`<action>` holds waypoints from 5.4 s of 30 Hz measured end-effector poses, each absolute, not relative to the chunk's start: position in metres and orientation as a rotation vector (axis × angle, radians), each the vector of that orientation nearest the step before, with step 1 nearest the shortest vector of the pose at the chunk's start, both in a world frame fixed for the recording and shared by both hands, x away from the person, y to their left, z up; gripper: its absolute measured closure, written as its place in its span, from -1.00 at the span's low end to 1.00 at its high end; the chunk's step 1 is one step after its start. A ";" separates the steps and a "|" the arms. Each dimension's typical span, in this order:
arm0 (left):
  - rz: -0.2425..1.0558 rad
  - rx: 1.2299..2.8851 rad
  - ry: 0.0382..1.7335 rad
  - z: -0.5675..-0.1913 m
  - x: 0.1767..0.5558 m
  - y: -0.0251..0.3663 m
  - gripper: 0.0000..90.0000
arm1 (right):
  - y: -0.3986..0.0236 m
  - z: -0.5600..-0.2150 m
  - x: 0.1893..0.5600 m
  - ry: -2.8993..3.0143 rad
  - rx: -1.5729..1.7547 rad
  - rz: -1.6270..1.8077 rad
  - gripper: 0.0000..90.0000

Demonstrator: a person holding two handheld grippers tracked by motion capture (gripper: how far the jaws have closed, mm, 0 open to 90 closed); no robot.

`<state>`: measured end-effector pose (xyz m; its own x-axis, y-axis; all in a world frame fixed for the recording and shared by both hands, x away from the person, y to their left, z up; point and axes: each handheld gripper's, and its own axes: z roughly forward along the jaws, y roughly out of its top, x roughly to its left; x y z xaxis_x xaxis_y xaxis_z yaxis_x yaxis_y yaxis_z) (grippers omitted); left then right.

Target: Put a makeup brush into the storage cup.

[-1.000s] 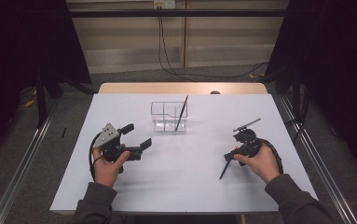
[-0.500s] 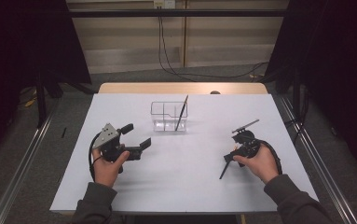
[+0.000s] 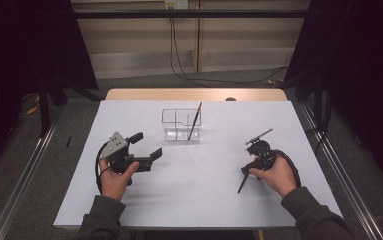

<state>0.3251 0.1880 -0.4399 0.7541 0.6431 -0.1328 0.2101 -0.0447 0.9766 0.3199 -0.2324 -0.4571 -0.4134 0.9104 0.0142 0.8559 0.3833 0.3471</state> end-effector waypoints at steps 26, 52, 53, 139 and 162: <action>0.405 1.614 0.702 -0.440 0.324 0.188 -0.89 | -0.233 -0.453 0.322 2.538 1.511 0.435 0.65; 0.419 1.633 0.704 -0.441 0.324 0.188 -0.89 | -0.228 -0.452 0.325 2.528 1.533 0.372 0.84; 0.420 1.636 0.702 -0.441 0.324 0.188 -0.89 | -0.228 -0.452 0.325 2.535 1.524 0.363 0.84; 0.410 1.624 0.709 -0.441 0.324 0.187 -0.89 | -0.247 -0.440 0.327 2.421 1.650 0.682 0.88; 0.412 1.622 0.709 -0.441 0.324 0.187 -0.89 | -0.247 -0.431 0.322 2.303 1.610 0.842 0.88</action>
